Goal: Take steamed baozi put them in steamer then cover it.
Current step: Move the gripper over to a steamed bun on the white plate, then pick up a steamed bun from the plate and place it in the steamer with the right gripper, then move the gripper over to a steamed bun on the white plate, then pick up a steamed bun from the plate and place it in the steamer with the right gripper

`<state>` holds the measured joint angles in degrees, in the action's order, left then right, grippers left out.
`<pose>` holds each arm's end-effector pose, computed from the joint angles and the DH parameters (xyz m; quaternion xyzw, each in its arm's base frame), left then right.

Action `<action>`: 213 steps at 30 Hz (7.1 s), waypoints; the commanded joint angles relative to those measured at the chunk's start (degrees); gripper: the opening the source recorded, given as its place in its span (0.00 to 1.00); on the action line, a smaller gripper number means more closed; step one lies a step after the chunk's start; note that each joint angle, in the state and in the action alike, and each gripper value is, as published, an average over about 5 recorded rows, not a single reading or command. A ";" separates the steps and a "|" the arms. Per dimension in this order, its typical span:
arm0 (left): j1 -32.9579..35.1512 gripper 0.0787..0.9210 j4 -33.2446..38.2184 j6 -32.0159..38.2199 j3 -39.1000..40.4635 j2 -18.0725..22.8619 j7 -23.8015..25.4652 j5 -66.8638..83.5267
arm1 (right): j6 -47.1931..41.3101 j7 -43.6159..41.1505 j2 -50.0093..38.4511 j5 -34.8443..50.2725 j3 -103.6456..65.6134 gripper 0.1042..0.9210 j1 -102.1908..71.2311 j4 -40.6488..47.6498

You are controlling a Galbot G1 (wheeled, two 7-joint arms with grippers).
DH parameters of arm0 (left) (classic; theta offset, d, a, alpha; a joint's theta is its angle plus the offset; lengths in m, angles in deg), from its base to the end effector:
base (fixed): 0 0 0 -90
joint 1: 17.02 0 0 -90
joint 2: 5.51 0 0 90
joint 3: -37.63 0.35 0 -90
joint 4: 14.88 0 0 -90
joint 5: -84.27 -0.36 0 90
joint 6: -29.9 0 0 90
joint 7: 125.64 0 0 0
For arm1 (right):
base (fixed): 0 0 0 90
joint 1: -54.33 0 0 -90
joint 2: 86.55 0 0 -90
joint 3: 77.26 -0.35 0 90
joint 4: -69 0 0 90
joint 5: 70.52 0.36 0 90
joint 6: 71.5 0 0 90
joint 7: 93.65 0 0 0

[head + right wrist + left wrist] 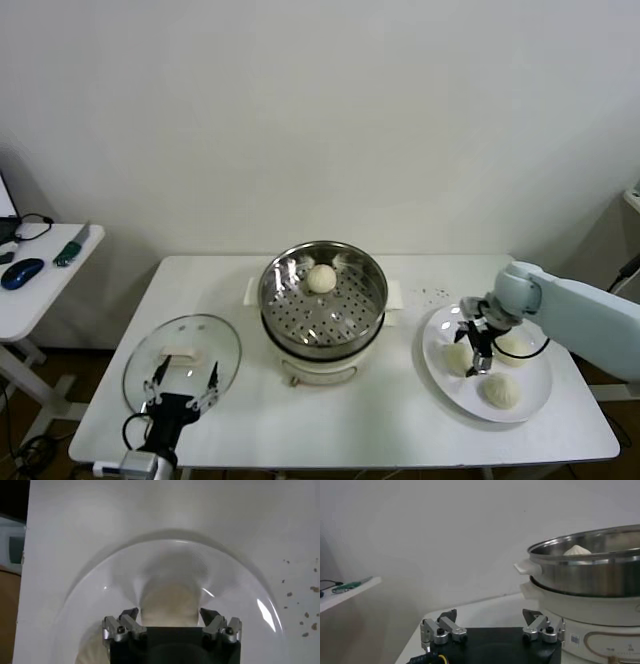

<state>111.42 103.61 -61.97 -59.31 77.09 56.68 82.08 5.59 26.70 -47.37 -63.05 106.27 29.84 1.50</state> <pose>0.1392 0.0609 -0.3299 -0.0050 -0.9894 -0.1037 0.1010 0.5061 -0.1684 -0.2530 0.5246 -0.5275 0.4810 0.4639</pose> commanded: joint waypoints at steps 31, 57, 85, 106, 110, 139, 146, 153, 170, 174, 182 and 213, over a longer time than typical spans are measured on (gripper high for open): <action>0.45 0.88 1.53 0.19 3.13 -0.63 0.32 -0.14 | -3.50 -0.15 25.83 41.42 29.53 0.69 49.16 4.56; 2.69 0.88 2.42 1.36 2.79 -1.21 0.22 0.63 | -8.04 6.80 44.22 42.92 28.60 0.70 30.75 7.60; 1.76 0.88 2.78 0.49 2.33 -0.99 0.04 1.33 | -5.20 2.67 38.04 40.69 28.64 0.88 38.27 5.09; 0.22 0.88 3.57 -3.01 2.85 -0.48 -0.26 1.08 | -2.03 -0.69 -12.18 12.98 25.57 0.88 36.27 -23.48; 0.37 0.88 3.55 -3.21 2.80 -0.20 -0.36 0.60 | -0.95 -0.99 -17.11 5.69 19.94 0.88 25.40 -23.30; 0.60 0.88 2.35 -3.47 2.31 1.17 -0.65 -0.55 | 2.21 -2.19 -14.78 -7.31 -0.79 0.88 -3.56 -11.66; 0.62 0.88 2.17 -3.44 2.32 1.12 -0.65 -0.66 | 2.23 -1.97 -13.13 -7.13 -1.41 0.88 -3.79 -10.60; 0.57 0.88 1.98 -3.43 2.34 1.12 -0.65 -0.74 | 2.29 -2.09 -12.35 -6.64 -0.74 0.85 -2.72 -10.37; 0.80 0.88 2.23 -3.29 2.31 1.14 -0.67 -0.71 | 6.39 -3.37 -11.57 -4.16 9.44 0.68 12.08 -12.52; 0.73 0.88 2.31 -3.34 2.50 0.97 -0.66 -0.72 | 15.70 -4.87 -6.67 -5.39 19.19 0.68 26.67 -12.95; 0.92 0.88 2.56 -3.26 2.63 1.06 -0.64 -0.80 | 27.79 -6.48 10.02 -1.94 28.53 0.68 48.02 -11.80; 2.70 0.88 2.48 -2.84 1.05 -0.21 -0.71 1.90 | 36.72 -8.79 39.92 -5.08 20.94 0.69 31.06 -6.32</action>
<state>113.87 105.30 -64.38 -58.29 77.13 55.93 82.78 40.34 18.20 -13.27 -66.24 127.38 67.02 -5.37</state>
